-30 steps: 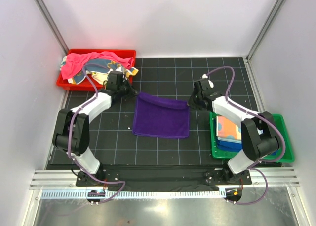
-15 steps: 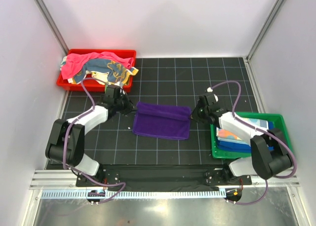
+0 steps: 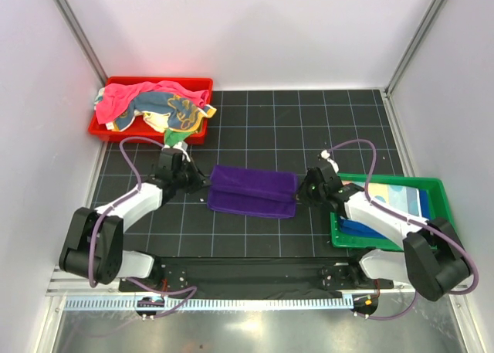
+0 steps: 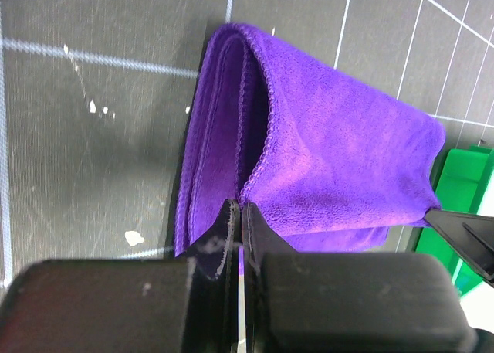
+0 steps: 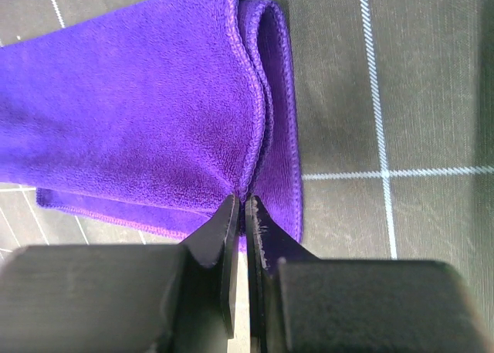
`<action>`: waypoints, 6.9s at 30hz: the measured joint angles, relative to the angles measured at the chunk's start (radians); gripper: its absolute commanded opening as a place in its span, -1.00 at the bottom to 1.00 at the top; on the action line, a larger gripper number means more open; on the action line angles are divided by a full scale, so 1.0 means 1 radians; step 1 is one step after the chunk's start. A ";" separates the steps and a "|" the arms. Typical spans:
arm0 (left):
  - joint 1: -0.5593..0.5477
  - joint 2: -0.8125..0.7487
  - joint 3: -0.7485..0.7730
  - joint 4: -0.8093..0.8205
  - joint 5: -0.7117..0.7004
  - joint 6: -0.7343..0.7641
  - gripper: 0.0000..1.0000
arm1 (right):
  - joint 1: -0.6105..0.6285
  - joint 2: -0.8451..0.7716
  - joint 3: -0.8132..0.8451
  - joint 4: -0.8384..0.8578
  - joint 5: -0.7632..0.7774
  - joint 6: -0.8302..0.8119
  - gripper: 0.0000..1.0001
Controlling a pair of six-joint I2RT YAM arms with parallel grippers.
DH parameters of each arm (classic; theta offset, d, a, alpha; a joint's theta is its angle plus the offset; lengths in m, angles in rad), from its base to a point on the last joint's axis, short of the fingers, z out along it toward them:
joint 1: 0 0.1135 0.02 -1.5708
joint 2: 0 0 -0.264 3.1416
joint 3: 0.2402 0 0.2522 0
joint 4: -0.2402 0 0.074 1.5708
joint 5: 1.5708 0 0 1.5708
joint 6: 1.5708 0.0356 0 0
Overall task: Fold and stack the towels
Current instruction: Fold the towel, then neatly place the folded towel into the bin
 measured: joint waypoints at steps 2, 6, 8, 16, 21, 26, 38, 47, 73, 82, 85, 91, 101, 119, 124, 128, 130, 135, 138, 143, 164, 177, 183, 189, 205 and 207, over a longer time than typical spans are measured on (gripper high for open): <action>0.000 -0.019 -0.018 0.000 0.002 -0.006 -1.00 | 0.009 -0.023 -0.008 -0.002 0.010 0.008 -0.98; -0.005 -0.051 -0.048 0.005 0.002 -0.013 -1.00 | 0.029 -0.059 -0.019 -0.006 0.029 0.020 -0.98; -0.008 -0.057 -0.058 0.007 0.002 -0.014 -1.00 | 0.040 -0.071 -0.024 -0.011 0.039 0.028 -0.98; -0.023 -0.082 -0.116 0.011 0.002 -0.022 -1.00 | 0.072 -0.111 -0.062 -0.031 0.063 0.050 -0.98; -0.024 -0.111 -0.135 0.011 0.001 -0.036 -1.00 | 0.090 -0.137 -0.071 -0.048 0.076 0.061 -0.98; -0.025 -0.141 -0.154 0.013 0.001 -0.043 -1.00 | 0.097 -0.174 -0.089 -0.056 0.082 0.065 -0.98; -0.045 -0.169 -0.226 0.032 -0.007 -0.066 -0.51 | 0.110 -0.173 -0.143 -0.050 0.081 0.081 -0.47; -0.047 -0.319 -0.214 -0.045 -0.042 -0.068 -0.39 | 0.111 -0.254 -0.140 -0.133 0.090 0.067 -0.22; -0.177 0.008 -0.105 0.024 -0.192 -0.069 -0.58 | 0.115 -0.115 -0.157 -0.044 0.068 0.031 -0.41; -0.201 -0.107 0.031 -0.225 -0.331 -0.059 -0.59 | 0.115 -0.256 -0.016 -0.235 0.113 -0.007 -0.31; -0.271 -0.114 0.134 -0.289 -0.394 -0.060 -0.58 | 0.115 -0.309 0.076 -0.305 0.145 -0.027 -0.30; -0.499 -0.047 0.271 -0.365 -0.539 -0.106 -0.46 | 0.115 -0.435 0.249 -0.481 0.224 -0.062 -0.28; -0.796 0.440 0.698 -0.481 -0.785 -0.208 0.01 | 0.115 -0.704 0.531 -0.753 0.338 -0.090 -0.24; -0.936 1.004 1.421 -0.951 -0.992 -0.362 0.26 | 0.115 -0.800 0.641 -0.988 0.378 -0.150 -0.19; -0.931 1.026 1.422 -0.982 -0.990 -0.372 0.26 | 0.115 -0.806 0.641 -0.990 0.375 -0.150 -0.19; -0.930 1.047 1.422 -0.982 -0.980 -0.375 0.27 | 0.115 -0.811 0.641 -0.996 0.373 -0.150 -0.19; -0.930 1.049 1.422 -0.979 -0.978 -0.375 0.27 | 0.115 -0.811 0.641 -0.996 0.373 -0.150 -0.19; -0.929 1.048 1.402 -0.947 -0.974 -0.372 0.29 | 0.115 -0.811 0.641 -0.997 0.373 -0.150 -0.20; -0.925 1.032 1.372 -0.924 -0.973 -0.373 0.31 | 0.115 -0.811 0.641 -0.996 0.373 -0.150 -0.19; -0.925 0.979 1.277 -0.850 -0.965 -0.374 0.31 | 0.115 -0.811 0.641 -0.996 0.373 -0.150 -0.20; -0.917 0.921 1.186 -0.770 -0.929 -0.330 0.31 | 0.115 -0.811 0.636 -0.996 0.367 -0.153 -0.19; -0.917 0.834 1.142 -0.700 -0.933 -0.274 0.31 | 0.115 -0.811 0.634 -0.996 0.366 -0.154 -0.20; -0.917 0.841 1.161 -0.720 -0.927 -0.273 0.29 | 0.115 -0.811 0.633 -0.996 0.366 -0.154 -0.19; -0.917 0.897 1.225 -0.731 -0.908 -0.274 0.25 | 0.115 -0.811 0.633 -0.996 0.366 -0.154 -0.19; -0.901 0.938 1.215 -0.761 -0.876 -0.301 0.14 | 0.115 -0.811 0.625 -0.996 0.363 -0.158 -0.18; -0.900 0.938 1.208 -0.759 -0.877 -0.302 0.07 | 0.115 -0.811 0.625 -0.996 0.361 -0.158 -0.18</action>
